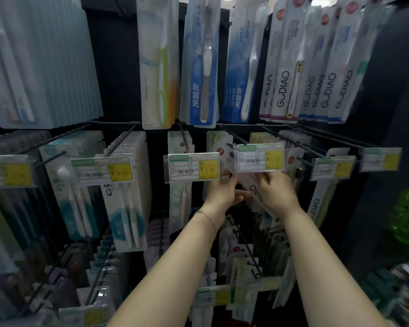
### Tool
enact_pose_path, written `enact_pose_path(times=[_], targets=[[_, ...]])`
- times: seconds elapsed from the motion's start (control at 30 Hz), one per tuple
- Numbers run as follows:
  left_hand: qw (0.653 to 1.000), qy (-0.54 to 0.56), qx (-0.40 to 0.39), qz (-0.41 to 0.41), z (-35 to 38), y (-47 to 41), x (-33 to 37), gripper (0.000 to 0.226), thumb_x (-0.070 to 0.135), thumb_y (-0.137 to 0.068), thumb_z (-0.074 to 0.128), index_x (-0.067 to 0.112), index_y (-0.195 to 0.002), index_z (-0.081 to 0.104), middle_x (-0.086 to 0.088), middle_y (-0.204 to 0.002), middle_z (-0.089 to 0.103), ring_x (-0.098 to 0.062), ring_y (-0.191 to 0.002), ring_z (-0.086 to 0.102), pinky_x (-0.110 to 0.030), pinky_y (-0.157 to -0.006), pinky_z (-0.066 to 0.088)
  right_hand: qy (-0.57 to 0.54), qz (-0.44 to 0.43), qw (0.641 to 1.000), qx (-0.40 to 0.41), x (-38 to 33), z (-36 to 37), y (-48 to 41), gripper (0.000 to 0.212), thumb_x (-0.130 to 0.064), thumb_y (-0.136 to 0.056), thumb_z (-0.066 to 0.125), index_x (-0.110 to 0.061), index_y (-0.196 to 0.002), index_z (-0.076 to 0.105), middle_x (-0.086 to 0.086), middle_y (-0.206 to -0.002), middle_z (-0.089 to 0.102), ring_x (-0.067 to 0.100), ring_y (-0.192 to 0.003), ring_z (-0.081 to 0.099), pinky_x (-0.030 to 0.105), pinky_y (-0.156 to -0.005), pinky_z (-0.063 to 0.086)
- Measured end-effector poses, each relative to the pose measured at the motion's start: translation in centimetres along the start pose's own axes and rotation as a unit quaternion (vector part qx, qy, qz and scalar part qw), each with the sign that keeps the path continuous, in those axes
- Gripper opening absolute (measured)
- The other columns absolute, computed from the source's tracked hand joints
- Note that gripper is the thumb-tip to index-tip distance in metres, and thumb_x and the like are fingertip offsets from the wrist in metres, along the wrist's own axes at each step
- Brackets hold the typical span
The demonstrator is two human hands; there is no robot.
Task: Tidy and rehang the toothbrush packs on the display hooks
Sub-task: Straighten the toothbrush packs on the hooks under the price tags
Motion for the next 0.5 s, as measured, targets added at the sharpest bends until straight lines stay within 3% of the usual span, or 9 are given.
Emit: enact_pose_path(times=[0.17, 0.3, 0.4, 0.5], targets=[[0.999, 0.033, -0.003, -0.038, 0.1, -0.9, -1.3, 0.036, 0.025, -0.102, 0.057, 0.02, -0.137, 0.055, -0.009, -0.125, 0.069, -0.022, -0.083, 0.073, -0.019, -0.055, 0.054, 0.046, 0.005, 0.998, 0.038, 0.1, 0.0, 0.1, 0.026, -0.026, -0.101, 0.047, -0.019, -0.115, 0.068, 0.008, -0.111, 0.069, 0.028, -0.096, 0.063, 0.034, -0.078, 0.05], [0.998, 0.017, -0.017, -0.052, 0.5, -1.2, -1.5, 0.04, 0.023, -0.101, 0.059, 0.019, -0.14, 0.051, -0.012, -0.128, 0.067, -0.021, -0.081, 0.069, -0.018, -0.051, 0.051, 0.056, -0.028, 0.995, 0.075, -0.5, -0.1, 1.2, 0.021, -0.012, -0.097, 0.052, -0.011, -0.105, 0.07, 0.01, -0.102, 0.071, 0.021, -0.085, 0.06, 0.026, -0.07, 0.04], [0.998, 0.02, -0.029, -0.057, 0.7, -1.1, -1.7, 0.039, 0.019, -0.101, 0.058, 0.018, -0.139, 0.052, -0.008, -0.111, 0.071, -0.015, -0.068, 0.066, -0.019, -0.051, 0.047, 0.031, -0.053, 0.995, 0.081, -0.6, 0.4, 2.2, 0.021, -0.006, -0.094, 0.054, -0.01, -0.105, 0.071, 0.009, -0.102, 0.072, 0.026, -0.091, 0.065, 0.026, -0.071, 0.041], [0.997, 0.015, -0.034, -0.061, 0.6, -0.9, -2.0, 0.036, 0.016, -0.102, 0.054, 0.02, -0.138, 0.053, -0.003, -0.103, 0.071, -0.014, -0.072, 0.067, -0.021, -0.057, 0.048, 0.019, -0.08, 0.992, 0.093, -1.1, 0.4, 3.3, 0.022, -0.007, -0.095, 0.055, -0.014, -0.108, 0.071, 0.005, -0.103, 0.073, 0.026, -0.094, 0.065, 0.025, -0.068, 0.039]])
Point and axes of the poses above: each hand's wrist, its own y-axis away from the middle knuckle, its own z-axis out of the palm, x = y × z, the point moved 10 cm from there along -y, towards the middle knuckle
